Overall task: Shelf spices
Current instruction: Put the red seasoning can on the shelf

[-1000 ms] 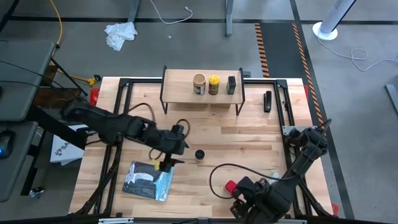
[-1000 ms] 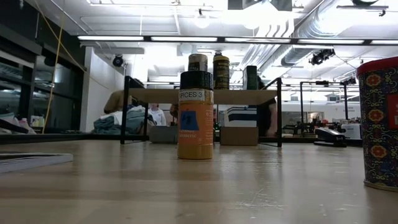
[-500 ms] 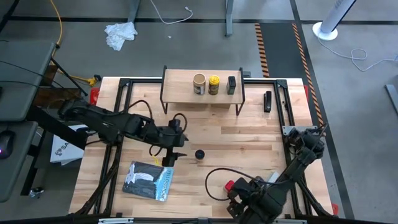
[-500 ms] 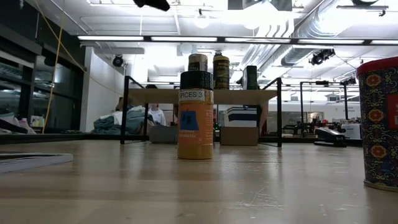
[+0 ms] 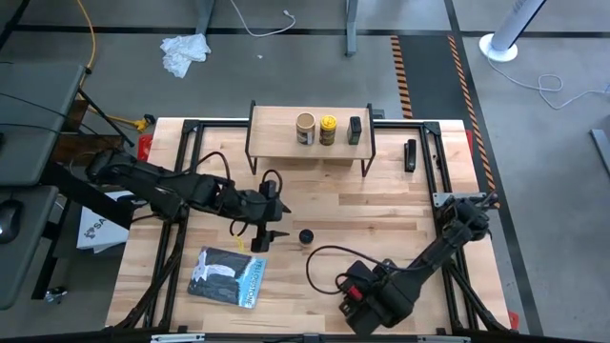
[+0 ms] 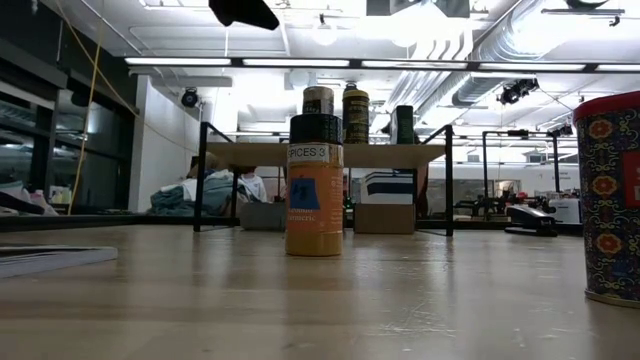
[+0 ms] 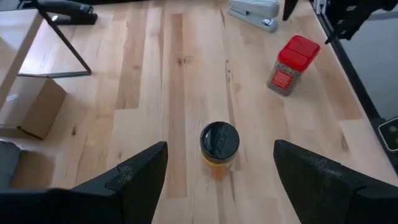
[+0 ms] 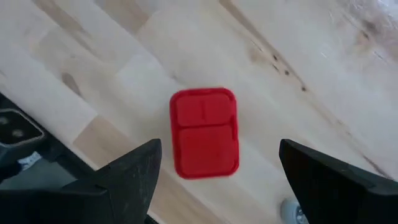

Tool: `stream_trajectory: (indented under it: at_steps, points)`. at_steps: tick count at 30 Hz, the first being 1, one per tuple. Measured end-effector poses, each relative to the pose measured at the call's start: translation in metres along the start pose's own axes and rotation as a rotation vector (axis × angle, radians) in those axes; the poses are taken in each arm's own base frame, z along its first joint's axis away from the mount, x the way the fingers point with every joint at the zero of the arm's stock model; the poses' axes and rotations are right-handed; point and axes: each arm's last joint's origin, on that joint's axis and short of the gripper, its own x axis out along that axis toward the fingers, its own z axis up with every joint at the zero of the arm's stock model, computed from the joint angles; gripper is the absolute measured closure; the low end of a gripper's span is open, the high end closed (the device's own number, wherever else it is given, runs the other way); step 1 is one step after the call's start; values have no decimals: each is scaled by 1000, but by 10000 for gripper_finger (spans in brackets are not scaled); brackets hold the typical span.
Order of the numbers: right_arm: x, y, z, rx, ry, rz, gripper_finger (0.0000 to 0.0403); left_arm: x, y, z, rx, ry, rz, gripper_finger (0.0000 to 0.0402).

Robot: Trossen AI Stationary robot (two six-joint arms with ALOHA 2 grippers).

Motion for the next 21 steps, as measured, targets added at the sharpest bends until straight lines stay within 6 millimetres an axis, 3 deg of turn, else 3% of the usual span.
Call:
stream_trajectory:
  at_steps: [8,21]
  points:
    - [32,16,0,-64,70,-18,80,0,0,0,-52,3,-2,112]
    - [68,25,-2,-97,95,-95,82,0,0,0,-61,2,19,112]
